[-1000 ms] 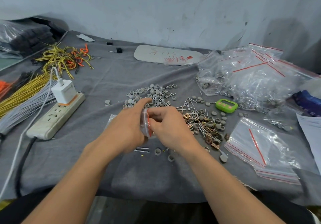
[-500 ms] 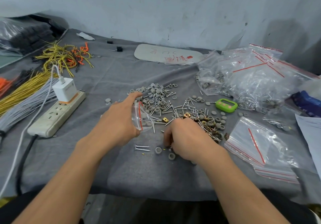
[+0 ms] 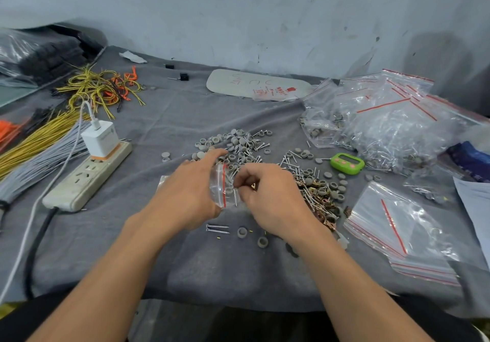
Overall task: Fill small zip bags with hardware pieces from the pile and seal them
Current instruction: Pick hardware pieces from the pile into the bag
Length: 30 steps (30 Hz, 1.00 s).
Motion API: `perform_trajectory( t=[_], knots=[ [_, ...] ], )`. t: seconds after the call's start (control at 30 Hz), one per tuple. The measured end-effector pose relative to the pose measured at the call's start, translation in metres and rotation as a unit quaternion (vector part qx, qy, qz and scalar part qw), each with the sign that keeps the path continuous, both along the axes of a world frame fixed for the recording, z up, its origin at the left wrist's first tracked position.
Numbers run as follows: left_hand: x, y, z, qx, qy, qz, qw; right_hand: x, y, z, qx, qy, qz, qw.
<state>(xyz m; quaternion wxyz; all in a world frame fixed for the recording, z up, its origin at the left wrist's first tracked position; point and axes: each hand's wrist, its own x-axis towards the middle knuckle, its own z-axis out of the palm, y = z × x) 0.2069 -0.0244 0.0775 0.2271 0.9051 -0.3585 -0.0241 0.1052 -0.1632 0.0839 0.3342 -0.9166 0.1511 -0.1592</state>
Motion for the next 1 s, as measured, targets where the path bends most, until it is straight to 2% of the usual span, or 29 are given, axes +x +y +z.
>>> perform_trajectory(
  t=[0.2, 0.3, 0.4, 0.5, 0.57, 0.63, 0.87, 1.0],
  knots=[
    [-0.006, -0.006, 0.002, -0.025, 0.026, -0.027, 0.999, 0.012, 0.013, -0.007, 0.140, -0.058, 0.072, 0.986],
    [-0.002, -0.002, 0.002, -0.035, 0.026, -0.013, 0.999, 0.013, 0.005, -0.003, 0.214, -0.087, 0.014, 0.973],
    [0.003, 0.004, 0.003, -0.037, 0.023, 0.004, 0.999, 0.007, -0.016, 0.003, 0.147, -0.077, -0.077, 0.983],
    [0.006, 0.008, 0.003, -0.028, 0.017, 0.012, 0.999, -0.001, -0.032, 0.006, 0.006, 0.064, -0.101, 0.993],
    [0.006, 0.009, 0.003, -0.026, 0.020, 0.012, 0.999, -0.004, -0.032, 0.003, -0.086, 0.161, -0.088, 0.979],
    [0.006, 0.009, 0.003, -0.022, 0.019, 0.011, 1.000, -0.004, -0.024, -0.002, -0.146, 0.199, -0.078, 0.966],
    [0.006, 0.008, 0.002, -0.013, 0.017, 0.009, 1.000, 0.003, -0.018, -0.011, -0.192, 0.202, -0.072, 0.958],
    [0.006, 0.007, 0.000, -0.009, 0.012, 0.009, 1.000, 0.001, -0.020, -0.008, -0.150, 0.106, -0.105, 0.977]
  ],
)
